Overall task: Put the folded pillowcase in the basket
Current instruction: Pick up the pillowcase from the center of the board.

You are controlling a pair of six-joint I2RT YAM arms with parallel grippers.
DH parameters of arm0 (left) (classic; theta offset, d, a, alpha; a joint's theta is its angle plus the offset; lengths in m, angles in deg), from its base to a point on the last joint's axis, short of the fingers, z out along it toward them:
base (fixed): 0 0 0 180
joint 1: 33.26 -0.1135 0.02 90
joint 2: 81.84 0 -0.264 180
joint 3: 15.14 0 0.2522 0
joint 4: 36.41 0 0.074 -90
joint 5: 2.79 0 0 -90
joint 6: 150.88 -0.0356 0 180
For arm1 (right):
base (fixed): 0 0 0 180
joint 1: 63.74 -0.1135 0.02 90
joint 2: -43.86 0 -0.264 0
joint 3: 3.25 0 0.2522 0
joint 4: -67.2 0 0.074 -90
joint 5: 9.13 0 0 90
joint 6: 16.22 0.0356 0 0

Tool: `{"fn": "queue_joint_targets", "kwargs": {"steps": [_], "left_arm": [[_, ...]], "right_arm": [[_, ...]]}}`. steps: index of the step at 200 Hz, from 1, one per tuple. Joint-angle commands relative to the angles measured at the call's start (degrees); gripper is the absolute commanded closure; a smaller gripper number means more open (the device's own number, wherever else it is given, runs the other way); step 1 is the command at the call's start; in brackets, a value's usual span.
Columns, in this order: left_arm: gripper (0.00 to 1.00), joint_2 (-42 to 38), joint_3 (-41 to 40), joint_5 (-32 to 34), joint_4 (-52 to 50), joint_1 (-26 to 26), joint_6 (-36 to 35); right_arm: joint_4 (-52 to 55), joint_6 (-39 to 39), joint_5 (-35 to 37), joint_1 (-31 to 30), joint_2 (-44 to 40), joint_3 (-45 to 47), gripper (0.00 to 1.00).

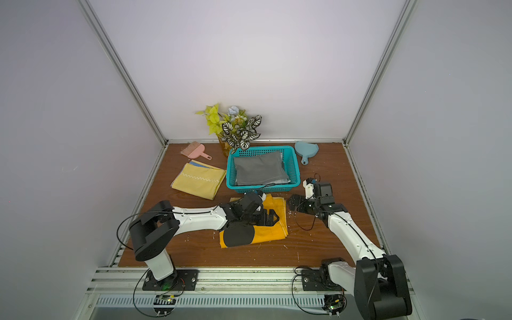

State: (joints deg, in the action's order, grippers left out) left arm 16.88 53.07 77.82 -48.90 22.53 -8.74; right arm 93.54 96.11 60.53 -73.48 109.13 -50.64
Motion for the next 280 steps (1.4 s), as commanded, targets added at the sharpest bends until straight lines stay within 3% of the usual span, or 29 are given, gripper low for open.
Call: {"fn": "queue_joint_targets", "kwargs": {"steps": [1,24,70,182,207,232,243,261,270,280], "left_arm": [[0.00,-6.48,-0.84,7.69,-16.49,0.00,-3.43],[0.00,-13.87,-5.52,11.04,-21.14,-2.61,-3.76],[0.00,-23.95,-20.05,5.39,-14.06,-11.43,-4.70],[0.00,-16.63,-25.69,0.68,-5.64,-12.49,-3.89],[0.01,-14.93,-25.50,0.29,-4.39,-12.52,-3.79],[0.23,-14.53,-25.96,-0.25,-3.22,-12.43,-3.80],[0.39,-14.44,-26.15,-0.23,-3.01,-12.41,-3.88],[0.72,-14.10,-26.26,0.04,-2.95,-12.42,-4.06],[0.86,-13.86,-26.27,0.13,-3.06,-12.40,-4.15],[1.00,-13.81,-26.29,0.25,-3.25,-12.39,-4.24]], "right_arm": [[-5.56,3.01,-6.70,-0.41,-0.16,2.10,0.01],[-7.55,3.69,-7.02,-2.59,0.74,4.19,0.01],[-9.10,4.95,-3.51,-10.11,3.95,6.02,0.01],[-14.10,9.84,1.08,-21.74,11.84,6.00,0.01],[-14.06,10.10,1.79,-22.77,13.19,5.85,0.09],[-14.14,10.10,3.30,-23.09,13.24,6.37,0.34],[-14.15,10.10,3.40,-23.19,13.39,6.42,0.50],[-14.20,10.18,3.67,-23.51,13.54,6.45,0.85],[-14.10,10.19,3.88,-23.77,13.74,6.29,0.95],[-13.98,10.19,3.90,-24.01,13.90,6.01,0.98]]}}
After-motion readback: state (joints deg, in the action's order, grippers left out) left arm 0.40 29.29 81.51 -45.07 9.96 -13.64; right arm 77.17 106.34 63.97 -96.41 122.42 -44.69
